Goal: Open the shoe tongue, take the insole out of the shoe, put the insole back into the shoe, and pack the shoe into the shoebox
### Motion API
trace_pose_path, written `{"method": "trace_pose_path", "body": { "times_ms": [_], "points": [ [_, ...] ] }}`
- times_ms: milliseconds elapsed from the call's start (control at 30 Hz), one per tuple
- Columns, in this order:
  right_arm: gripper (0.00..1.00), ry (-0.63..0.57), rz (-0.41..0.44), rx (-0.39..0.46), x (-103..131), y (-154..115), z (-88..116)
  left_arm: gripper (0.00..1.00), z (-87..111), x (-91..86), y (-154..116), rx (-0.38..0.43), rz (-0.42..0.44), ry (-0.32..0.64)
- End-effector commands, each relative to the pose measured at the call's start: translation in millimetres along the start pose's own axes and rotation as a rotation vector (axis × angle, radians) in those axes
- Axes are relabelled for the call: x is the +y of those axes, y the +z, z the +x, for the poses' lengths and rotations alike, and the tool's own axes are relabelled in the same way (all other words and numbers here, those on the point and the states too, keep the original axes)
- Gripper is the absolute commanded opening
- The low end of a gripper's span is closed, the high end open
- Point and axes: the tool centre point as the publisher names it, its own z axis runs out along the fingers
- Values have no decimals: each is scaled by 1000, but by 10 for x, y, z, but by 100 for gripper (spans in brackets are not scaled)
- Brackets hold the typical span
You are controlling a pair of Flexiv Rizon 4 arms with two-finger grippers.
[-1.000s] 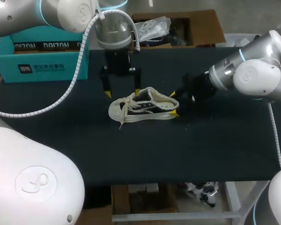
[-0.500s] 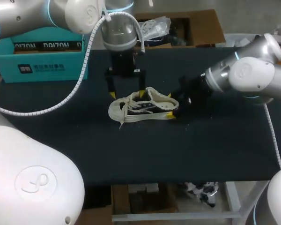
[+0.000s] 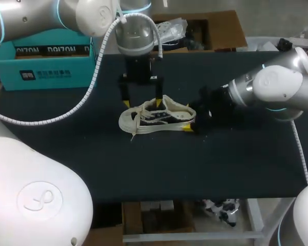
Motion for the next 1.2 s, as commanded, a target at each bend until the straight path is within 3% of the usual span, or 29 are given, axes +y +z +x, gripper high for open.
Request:
{"method": "trace_pose_path", "body": {
  "times_ms": [33, 267, 533, 633, 700, 800, 967, 1033, 1100, 1200],
  "points": [
    [0, -4, -6, 5, -18, 52, -70, 100, 69, -14, 28, -11, -3, -10],
    [0, -12, -17, 4, -27, 104, -71, 100, 217, -164, 47, -49, -31, -117],
    [0, -17, -30, 0, -50, 155, -64, 100, 430, -373, 92, -105, -62, -144],
    [0, -12, -34, -2, -66, 158, -54, 82, 503, -419, 157, -140, -73, -153],
    [0, -11, -36, -3, -72, 152, -50, 75, 535, -457, 192, -159, -86, -154],
    [0, -11, -36, -3, -72, 152, -50, 51, 552, -499, 248, -189, -106, -163],
    [0, -11, -36, -3, -72, 152, -50, 42, 539, -511, 308, -223, -134, -172],
    [0, -11, -36, -3, -72, 152, -50, 27, 513, -500, 308, -226, -144, -167],
    [0, -11, -36, -3, -72, 152, -50, 0, 478, -483, 302, -233, -159, -158],
    [0, -11, -36, -3, -72, 152, -50, 0, 433, -435, 285, -231, -151, -155]
  ]
}}
